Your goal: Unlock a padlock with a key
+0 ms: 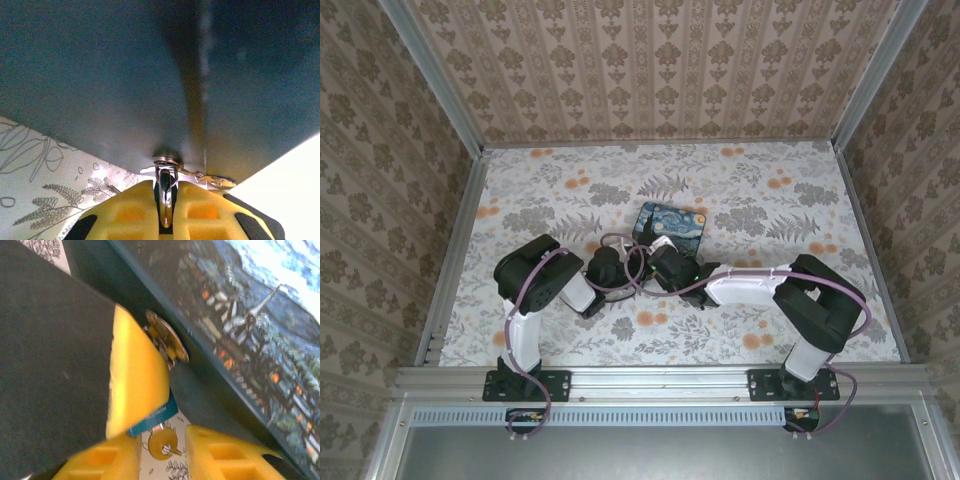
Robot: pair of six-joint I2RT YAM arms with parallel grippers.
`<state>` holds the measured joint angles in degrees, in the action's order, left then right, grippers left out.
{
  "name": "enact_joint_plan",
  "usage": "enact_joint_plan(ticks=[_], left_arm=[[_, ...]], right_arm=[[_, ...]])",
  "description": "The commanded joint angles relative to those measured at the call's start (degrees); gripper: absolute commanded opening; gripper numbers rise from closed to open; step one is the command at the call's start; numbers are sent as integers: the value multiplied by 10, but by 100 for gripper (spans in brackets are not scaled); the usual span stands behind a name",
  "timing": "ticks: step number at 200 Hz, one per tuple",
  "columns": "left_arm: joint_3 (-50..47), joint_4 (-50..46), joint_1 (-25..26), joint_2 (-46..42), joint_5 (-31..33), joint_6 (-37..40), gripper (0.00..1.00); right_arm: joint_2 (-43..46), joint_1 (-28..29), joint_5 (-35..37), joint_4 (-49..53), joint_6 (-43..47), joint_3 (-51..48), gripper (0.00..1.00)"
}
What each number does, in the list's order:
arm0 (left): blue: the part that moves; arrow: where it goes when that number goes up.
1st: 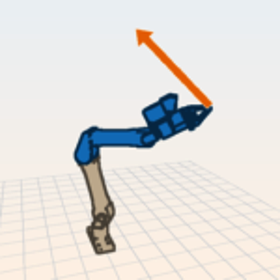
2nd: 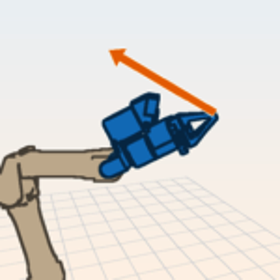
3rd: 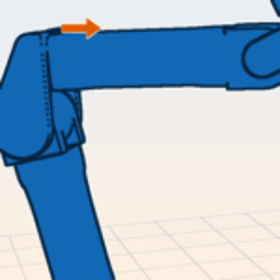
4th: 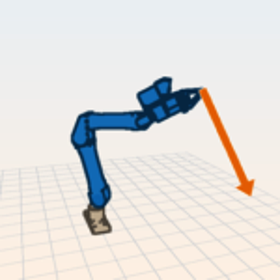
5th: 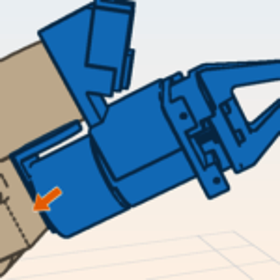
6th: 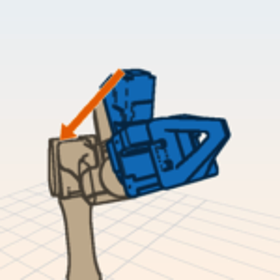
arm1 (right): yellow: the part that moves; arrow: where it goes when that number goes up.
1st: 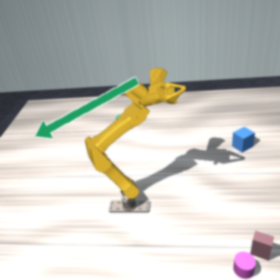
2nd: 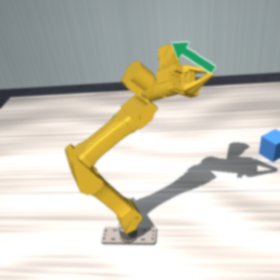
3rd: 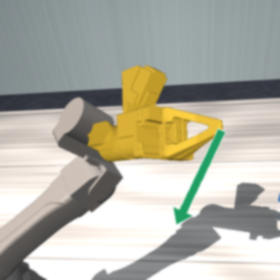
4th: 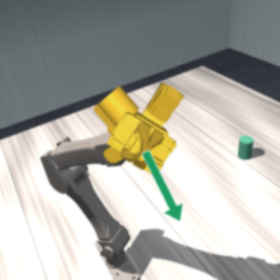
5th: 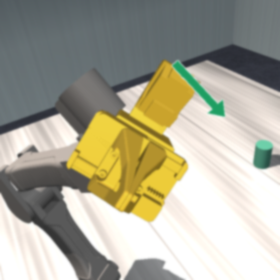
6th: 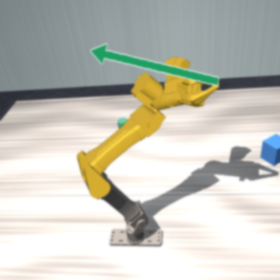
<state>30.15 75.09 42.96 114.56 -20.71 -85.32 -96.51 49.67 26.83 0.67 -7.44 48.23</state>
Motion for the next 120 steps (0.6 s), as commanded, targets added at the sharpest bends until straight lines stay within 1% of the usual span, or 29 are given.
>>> enact_joint_plan(ticks=[1, 7, 19, 37, 55, 66, 80, 81, 89, 103, 113, 120], left_arm=[[-2, -5, 0, 14, -14, -1, 0], [-3, -5, 0, 14, -14, -1, 0], [-6, -5, 1, 13, -16, 0, 0], [-11, -5, 1, 11, -14, 0, 0], [-13, -5, 1, 9, -14, 1, 0], [-13, -5, 1, 8, -14, 2, 0], [-12, -5, 1, 9, -13, 2, 0], [-12, -5, 1, 9, -13, 2, 0], [-12, -5, 1, 10, -13, 1, 0], [-12, -5, 1, 9, -13, 1, 0], [-13, -5, 1, 9, -13, 2, 0], [-13, -5, 1, 10, -13, 2, 0]], right_arm=[[-9, -7, 11, 4, -3, 25, 16], [-9, -11, 0, 4, -7, 25, 12], [0, -22, -31, -2, -19, 21, 0], [24, -46, -125, -24, -44, 3, 0], [47, -82, -273, -69, -80, -26, 0], [58, -103, -349, -110, -109, -46, 0], [65, -122, -413, -145, -141, -64, 0], [65, -123, -416, -147, -143, -65, 0], [71, -128, -428, -157, -156, -74, 13], [83, -135, -437, -173, -176, -92, 25], [94, -140, -441, -188, -193, -107, 37], [100, -142, -438, -197, -201, -117, 43]])
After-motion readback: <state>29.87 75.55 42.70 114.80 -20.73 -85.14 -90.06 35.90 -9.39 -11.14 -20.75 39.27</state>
